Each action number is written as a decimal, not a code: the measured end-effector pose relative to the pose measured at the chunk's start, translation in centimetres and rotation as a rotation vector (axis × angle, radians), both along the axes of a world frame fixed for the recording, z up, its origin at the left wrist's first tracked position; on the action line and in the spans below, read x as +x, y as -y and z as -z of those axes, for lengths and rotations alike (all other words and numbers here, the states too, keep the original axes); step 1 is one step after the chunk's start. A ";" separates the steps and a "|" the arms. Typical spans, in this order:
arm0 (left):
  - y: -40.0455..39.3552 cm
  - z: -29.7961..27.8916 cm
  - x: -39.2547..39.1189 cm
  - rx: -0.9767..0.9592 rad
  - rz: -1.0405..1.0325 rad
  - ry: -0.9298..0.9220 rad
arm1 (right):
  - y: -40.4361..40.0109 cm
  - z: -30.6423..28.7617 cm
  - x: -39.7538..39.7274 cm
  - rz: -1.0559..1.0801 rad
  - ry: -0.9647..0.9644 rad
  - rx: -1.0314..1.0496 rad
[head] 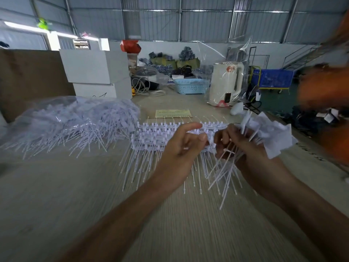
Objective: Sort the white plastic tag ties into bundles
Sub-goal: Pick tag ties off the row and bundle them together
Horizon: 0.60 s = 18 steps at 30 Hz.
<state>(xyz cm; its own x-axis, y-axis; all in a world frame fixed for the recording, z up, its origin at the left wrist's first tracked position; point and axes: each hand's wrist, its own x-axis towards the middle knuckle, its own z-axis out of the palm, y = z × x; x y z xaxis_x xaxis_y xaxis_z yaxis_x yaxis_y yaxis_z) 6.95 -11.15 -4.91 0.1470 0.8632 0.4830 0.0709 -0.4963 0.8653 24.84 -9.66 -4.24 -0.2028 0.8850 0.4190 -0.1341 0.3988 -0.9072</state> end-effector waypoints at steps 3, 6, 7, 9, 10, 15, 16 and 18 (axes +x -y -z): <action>-0.2 0.6 0.2 -0.061 0.058 -0.116 | 0.2 -0.4 0.2 -0.058 -0.080 0.000; -0.1 1.5 0.7 -0.074 0.089 -0.209 | 0.5 -0.7 0.3 -0.101 -0.166 -0.048; 0.1 1.7 0.9 -0.067 0.090 -0.225 | 0.7 -0.8 0.2 -0.089 -0.163 -0.063; 0.2 1.9 1.3 -0.048 0.093 -0.276 | 0.9 -1.0 0.2 -0.038 -0.152 -0.097; 0.2 2.0 1.4 -0.036 0.098 -0.317 | 1.0 -1.1 0.2 -0.018 -0.158 -0.117; 0.7 2.2 2.0 0.018 0.161 -0.461 | 1.4 -1.4 -0.1 -0.027 -0.235 -0.152; 0.7 2.2 2.2 0.002 0.178 -0.457 | 1.5 -1.4 -0.1 -0.021 -0.226 -0.154; 0.9 2.0 2.5 -0.027 0.204 -0.431 | 1.6 -1.2 -0.3 0.018 -0.175 -0.142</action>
